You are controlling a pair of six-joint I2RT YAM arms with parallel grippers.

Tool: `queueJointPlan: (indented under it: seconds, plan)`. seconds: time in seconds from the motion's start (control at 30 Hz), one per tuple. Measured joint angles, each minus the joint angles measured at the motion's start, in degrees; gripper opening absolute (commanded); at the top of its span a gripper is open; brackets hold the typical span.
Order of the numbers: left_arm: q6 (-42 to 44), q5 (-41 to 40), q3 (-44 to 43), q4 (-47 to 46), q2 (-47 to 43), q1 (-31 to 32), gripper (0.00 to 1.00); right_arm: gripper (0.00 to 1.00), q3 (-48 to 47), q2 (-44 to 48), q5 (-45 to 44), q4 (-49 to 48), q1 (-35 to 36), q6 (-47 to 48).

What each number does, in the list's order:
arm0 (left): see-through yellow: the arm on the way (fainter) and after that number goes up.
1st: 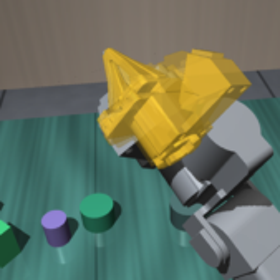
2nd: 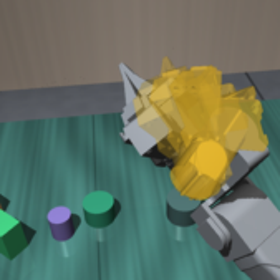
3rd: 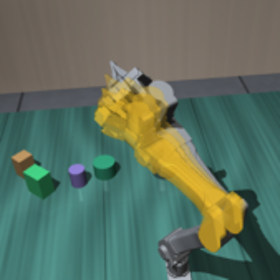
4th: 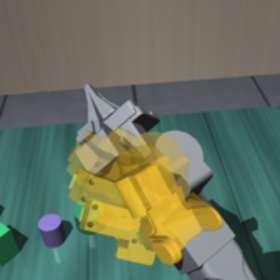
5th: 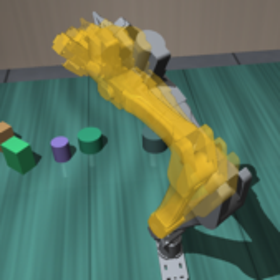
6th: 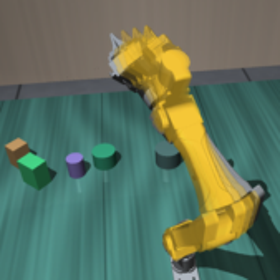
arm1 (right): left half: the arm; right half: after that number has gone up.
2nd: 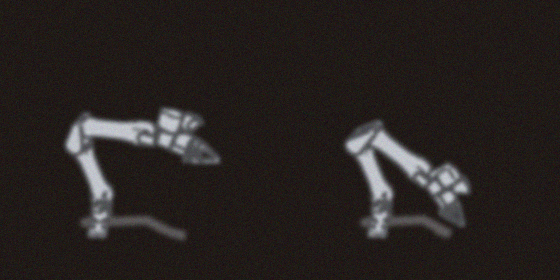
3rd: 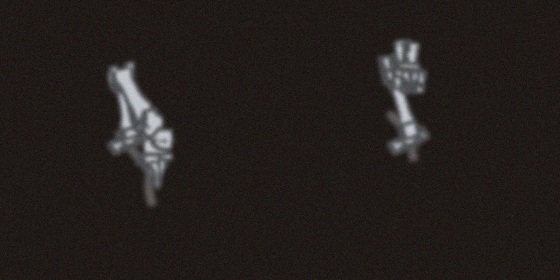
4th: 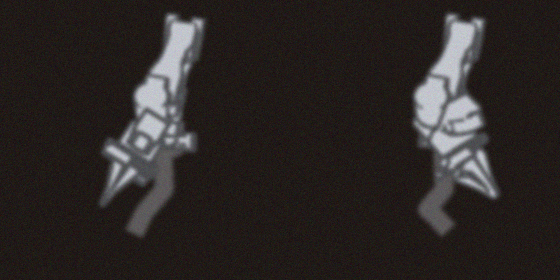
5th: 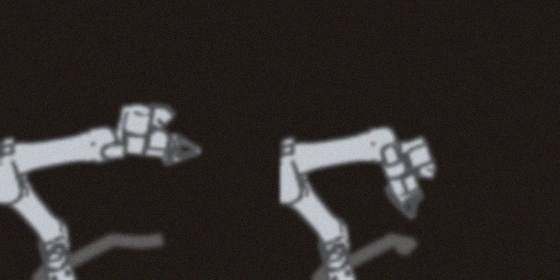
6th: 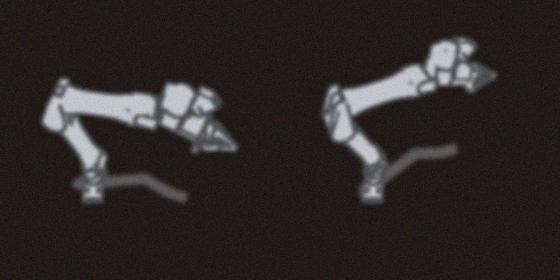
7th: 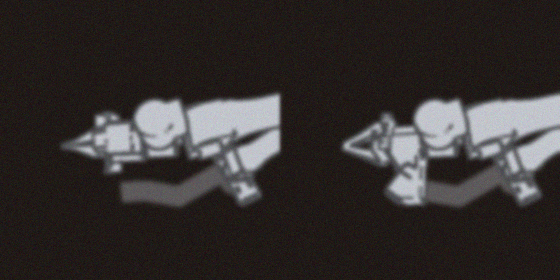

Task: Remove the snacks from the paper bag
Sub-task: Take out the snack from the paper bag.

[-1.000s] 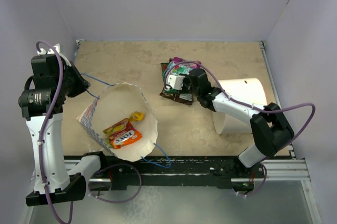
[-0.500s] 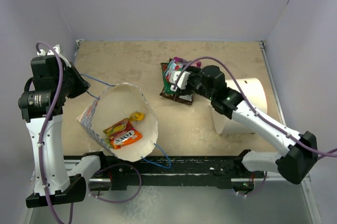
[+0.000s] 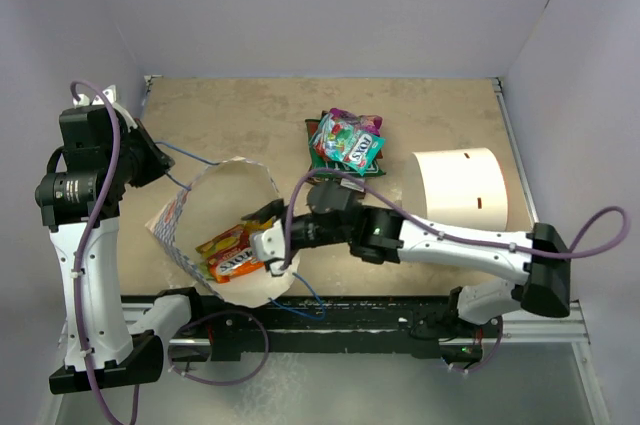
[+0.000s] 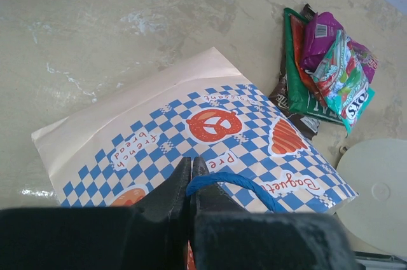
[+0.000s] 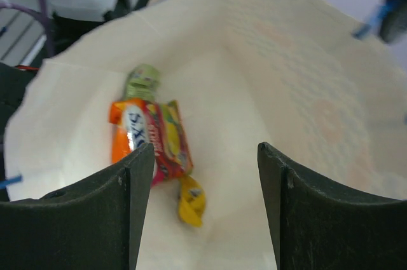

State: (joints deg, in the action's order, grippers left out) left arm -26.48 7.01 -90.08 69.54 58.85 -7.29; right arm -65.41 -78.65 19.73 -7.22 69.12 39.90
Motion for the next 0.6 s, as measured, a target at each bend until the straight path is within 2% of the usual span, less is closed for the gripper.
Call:
queueJointPlan:
  seconds: [0.27, 0.6]
  plan:
    - [-0.63, 1.79, 0.0, 1.33, 0.0, -0.02, 0.0, 0.68, -1.05, -11.02, -1.07, 1.36, 5.86, 4.37]
    - [-1.01, 5.03, 0.0, 3.21, -0.33, 0.0, 0.0, 0.71, -5.95, -23.47, -5.38, 5.51, 6.99, 12.39]
